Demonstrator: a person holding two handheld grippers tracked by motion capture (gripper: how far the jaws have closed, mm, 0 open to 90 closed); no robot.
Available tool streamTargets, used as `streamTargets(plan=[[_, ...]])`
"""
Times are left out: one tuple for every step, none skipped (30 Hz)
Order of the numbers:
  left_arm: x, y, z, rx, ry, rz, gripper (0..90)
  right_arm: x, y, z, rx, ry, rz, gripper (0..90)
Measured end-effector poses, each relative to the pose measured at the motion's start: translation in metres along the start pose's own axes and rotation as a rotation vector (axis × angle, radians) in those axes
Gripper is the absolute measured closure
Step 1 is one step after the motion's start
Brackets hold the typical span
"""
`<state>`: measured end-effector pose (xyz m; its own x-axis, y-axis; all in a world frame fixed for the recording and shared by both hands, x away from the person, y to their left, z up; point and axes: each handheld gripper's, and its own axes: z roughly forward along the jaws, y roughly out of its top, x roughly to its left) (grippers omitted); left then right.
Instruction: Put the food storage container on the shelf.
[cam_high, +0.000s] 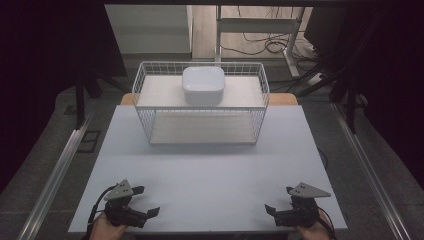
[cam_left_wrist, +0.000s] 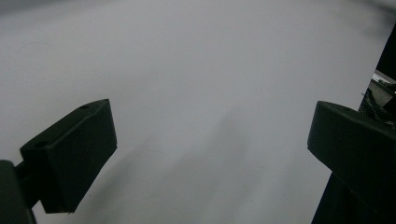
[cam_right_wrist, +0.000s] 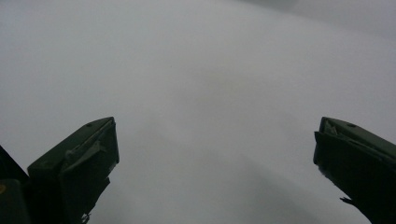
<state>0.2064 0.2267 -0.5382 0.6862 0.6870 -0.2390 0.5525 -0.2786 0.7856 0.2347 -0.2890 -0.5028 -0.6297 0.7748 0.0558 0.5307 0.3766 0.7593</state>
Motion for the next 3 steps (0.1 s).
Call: streamTargets(plan=[[0.0000, 0.0002, 0.0004, 0.003, 0.001, 0.000, 1.0, -0.0007, -0.0001, -0.0001, 0.000, 0.001, 0.006, 0.0], [-0.0001, 0.0004, 0.0007, 0.005, 0.001, 0.000, 1.0, -0.0014, -0.0002, 0.0001, -0.001, 0.000, 0.011, 0.0], [0.0000, 0.0004, 0.0011, 0.008, 0.001, -0.001, 1.0, -0.0019, -0.0001, 0.0002, 0.004, 0.001, 0.014, 0.0]])
